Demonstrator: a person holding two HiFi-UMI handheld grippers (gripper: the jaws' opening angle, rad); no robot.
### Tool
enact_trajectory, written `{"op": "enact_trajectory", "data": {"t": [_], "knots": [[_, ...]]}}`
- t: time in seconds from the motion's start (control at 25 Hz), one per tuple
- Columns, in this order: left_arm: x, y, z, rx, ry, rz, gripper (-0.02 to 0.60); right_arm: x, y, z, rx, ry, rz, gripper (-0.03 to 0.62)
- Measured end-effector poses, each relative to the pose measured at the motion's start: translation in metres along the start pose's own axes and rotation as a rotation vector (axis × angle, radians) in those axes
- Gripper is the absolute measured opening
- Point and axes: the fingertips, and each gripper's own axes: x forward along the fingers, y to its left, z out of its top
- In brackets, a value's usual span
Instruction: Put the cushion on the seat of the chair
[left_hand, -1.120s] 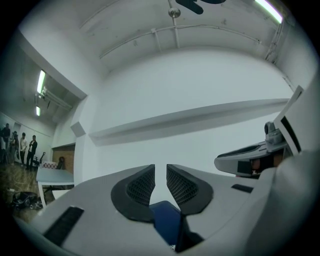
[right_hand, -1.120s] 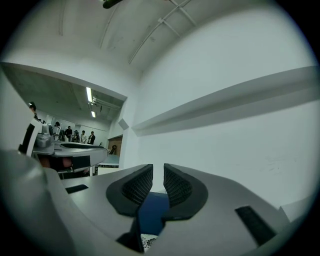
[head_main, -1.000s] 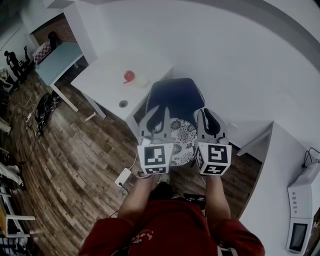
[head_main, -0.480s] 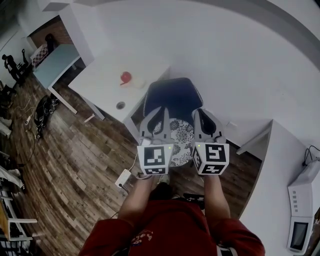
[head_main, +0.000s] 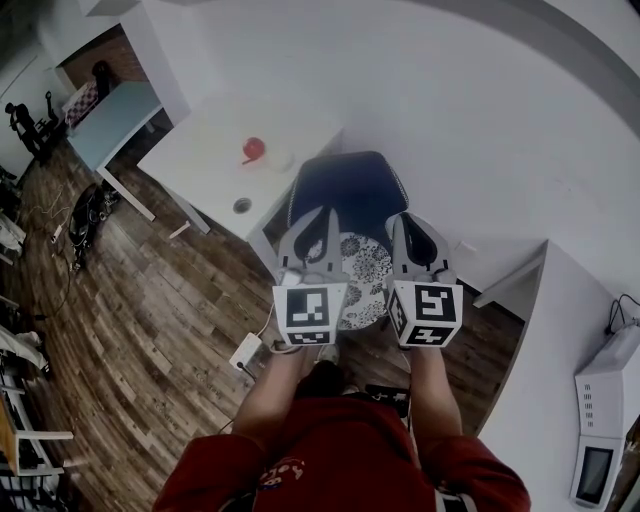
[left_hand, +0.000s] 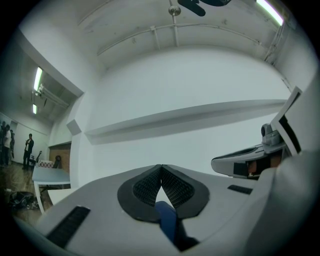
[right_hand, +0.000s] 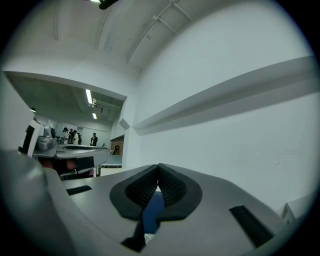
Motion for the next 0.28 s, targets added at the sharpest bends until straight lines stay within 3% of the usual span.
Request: {"op": "enact_trajectory", "data": {"t": [0.28], "knots": [[0.0065,0.0048,-0.0055,-0.002,0.007,0.016,0.028,0.0069,-0.0063,-0.0063,0.011,0.011,-0.008,0.028]]}}
